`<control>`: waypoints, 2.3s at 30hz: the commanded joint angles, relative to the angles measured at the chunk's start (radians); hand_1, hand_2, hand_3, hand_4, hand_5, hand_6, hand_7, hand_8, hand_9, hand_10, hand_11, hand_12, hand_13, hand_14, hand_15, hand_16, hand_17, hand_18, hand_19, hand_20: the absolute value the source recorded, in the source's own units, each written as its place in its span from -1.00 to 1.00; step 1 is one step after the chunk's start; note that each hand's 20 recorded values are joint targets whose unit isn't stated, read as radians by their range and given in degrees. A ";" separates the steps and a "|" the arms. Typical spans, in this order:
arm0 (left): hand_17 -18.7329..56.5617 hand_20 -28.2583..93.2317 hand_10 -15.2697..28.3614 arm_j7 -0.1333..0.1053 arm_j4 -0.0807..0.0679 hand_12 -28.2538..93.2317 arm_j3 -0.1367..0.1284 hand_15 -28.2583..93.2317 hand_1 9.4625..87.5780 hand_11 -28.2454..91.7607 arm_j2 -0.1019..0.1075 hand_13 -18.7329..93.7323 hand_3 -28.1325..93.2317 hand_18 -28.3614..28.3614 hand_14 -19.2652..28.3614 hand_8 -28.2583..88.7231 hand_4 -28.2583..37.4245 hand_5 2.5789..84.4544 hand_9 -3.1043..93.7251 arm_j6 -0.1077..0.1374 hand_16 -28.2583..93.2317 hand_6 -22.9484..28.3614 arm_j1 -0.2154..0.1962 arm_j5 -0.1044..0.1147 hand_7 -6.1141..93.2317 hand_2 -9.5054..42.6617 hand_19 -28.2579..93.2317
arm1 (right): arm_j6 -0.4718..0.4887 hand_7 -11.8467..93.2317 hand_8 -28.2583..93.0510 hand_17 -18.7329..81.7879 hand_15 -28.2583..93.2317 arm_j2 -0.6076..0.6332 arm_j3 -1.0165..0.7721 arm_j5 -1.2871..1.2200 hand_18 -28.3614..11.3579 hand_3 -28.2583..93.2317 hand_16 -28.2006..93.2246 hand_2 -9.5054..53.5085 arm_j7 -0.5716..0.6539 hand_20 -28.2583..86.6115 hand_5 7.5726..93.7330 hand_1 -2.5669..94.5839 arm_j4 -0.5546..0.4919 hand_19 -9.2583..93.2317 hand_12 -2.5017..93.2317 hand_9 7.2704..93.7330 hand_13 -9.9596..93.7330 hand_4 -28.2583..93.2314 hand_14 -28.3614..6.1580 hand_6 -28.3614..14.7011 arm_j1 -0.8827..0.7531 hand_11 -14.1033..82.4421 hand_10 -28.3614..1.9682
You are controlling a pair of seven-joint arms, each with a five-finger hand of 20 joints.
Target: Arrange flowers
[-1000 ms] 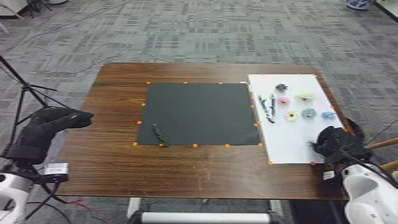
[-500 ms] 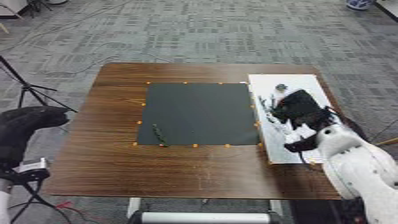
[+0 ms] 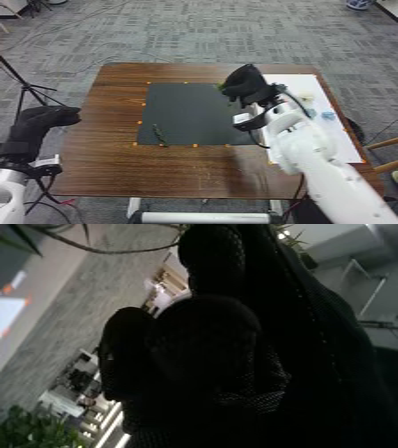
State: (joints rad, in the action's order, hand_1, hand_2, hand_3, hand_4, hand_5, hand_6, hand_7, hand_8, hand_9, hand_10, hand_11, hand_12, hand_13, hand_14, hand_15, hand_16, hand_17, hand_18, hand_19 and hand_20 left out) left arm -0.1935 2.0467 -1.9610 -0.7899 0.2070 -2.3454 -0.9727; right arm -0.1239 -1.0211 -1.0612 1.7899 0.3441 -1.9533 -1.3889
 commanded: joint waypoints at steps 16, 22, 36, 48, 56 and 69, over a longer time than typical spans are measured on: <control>-0.33 -0.15 0.41 0.040 -0.024 -0.27 0.107 -0.10 -0.61 -0.14 0.014 0.20 0.57 0.54 0.62 -0.63 -0.86 0.39 0.27 -0.034 -0.51 -0.03 0.107 -0.037 -0.47 -0.48 -0.12 | 0.016 -0.32 -0.24 0.80 0.31 -0.348 0.138 0.151 0.14 0.18 -0.13 -0.98 0.071 0.10 0.58 0.55 0.383 0.91 -0.40 0.99 1.00 -0.65 0.43 0.05 0.103 -0.45 0.12; -0.34 -0.15 0.40 0.040 -0.040 -0.27 0.140 -0.11 -0.61 -0.15 0.023 0.20 0.57 0.55 0.61 -0.63 -0.83 0.37 0.26 -0.071 -0.50 -0.04 0.142 -0.039 -0.48 -0.50 -0.12 | 0.002 -0.32 -0.21 0.82 0.31 -0.350 0.138 0.144 0.12 0.12 -0.14 -1.00 0.056 0.11 0.55 0.49 0.384 0.89 -0.30 0.98 1.00 -0.54 0.40 0.07 0.125 -0.53 0.13; -0.37 -0.15 0.39 0.043 -0.043 -0.27 0.141 -0.09 -0.60 -0.16 0.023 0.18 0.56 0.56 0.59 -0.64 -0.75 0.35 0.23 -0.107 -0.49 -0.07 0.153 -0.039 -0.48 -0.60 -0.14 | 0.060 -0.44 -0.62 0.80 0.25 -0.344 0.113 0.108 0.11 0.45 -0.07 -1.00 0.068 0.11 0.35 -0.05 0.355 0.90 -0.54 0.75 1.00 -0.68 0.34 0.03 0.109 -0.28 -0.14; -0.39 -0.15 0.37 0.038 -0.043 -0.27 0.127 -0.08 -0.60 -0.16 0.024 0.17 0.56 0.56 0.58 -0.64 -0.74 0.35 0.23 -0.111 -0.49 -0.07 0.143 -0.037 -0.47 -0.63 -0.14 | 0.002 -0.46 -0.61 0.76 0.22 -0.213 0.062 0.054 0.01 0.49 -0.03 -0.84 0.053 0.10 0.33 -0.37 0.270 0.94 -0.54 0.72 1.00 -0.69 0.29 0.03 0.029 -0.30 -0.16; -0.38 -0.15 0.37 0.035 -0.028 -0.27 0.088 -0.08 -0.59 -0.15 0.009 0.18 0.59 0.56 0.58 -0.65 -0.76 0.36 0.24 -0.089 -0.50 -0.06 0.095 -0.011 -0.44 -0.66 -0.15 | 0.066 -0.50 -0.61 0.75 0.21 -0.174 0.031 0.006 -0.02 0.46 -0.02 -0.69 0.103 0.07 0.31 -0.44 0.241 0.97 -0.55 0.71 1.00 -0.70 0.26 0.02 -0.036 -0.34 -0.23; -0.40 -0.15 0.37 0.033 -0.032 -0.27 0.110 -0.07 -0.59 -0.14 0.012 0.17 0.60 0.57 0.58 -0.65 -0.77 0.37 0.23 -0.103 -0.50 -0.06 0.111 -0.019 -0.43 -0.67 -0.15 | 0.166 -0.61 -0.59 0.74 0.21 -0.210 0.065 -0.037 -0.05 0.43 -0.02 -0.64 0.107 0.02 0.12 -0.45 0.203 0.99 -0.62 0.54 1.00 -0.70 0.24 -0.02 -0.049 -0.49 -0.38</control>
State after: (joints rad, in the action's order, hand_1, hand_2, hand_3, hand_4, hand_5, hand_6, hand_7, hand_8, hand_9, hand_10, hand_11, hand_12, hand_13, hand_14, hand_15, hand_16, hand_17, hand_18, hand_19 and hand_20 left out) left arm -0.1606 2.0081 -1.8451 -0.7677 0.1042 -2.2262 -0.9936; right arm 0.0129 -1.1939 -1.0304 1.7704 0.4536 -1.7277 -1.4192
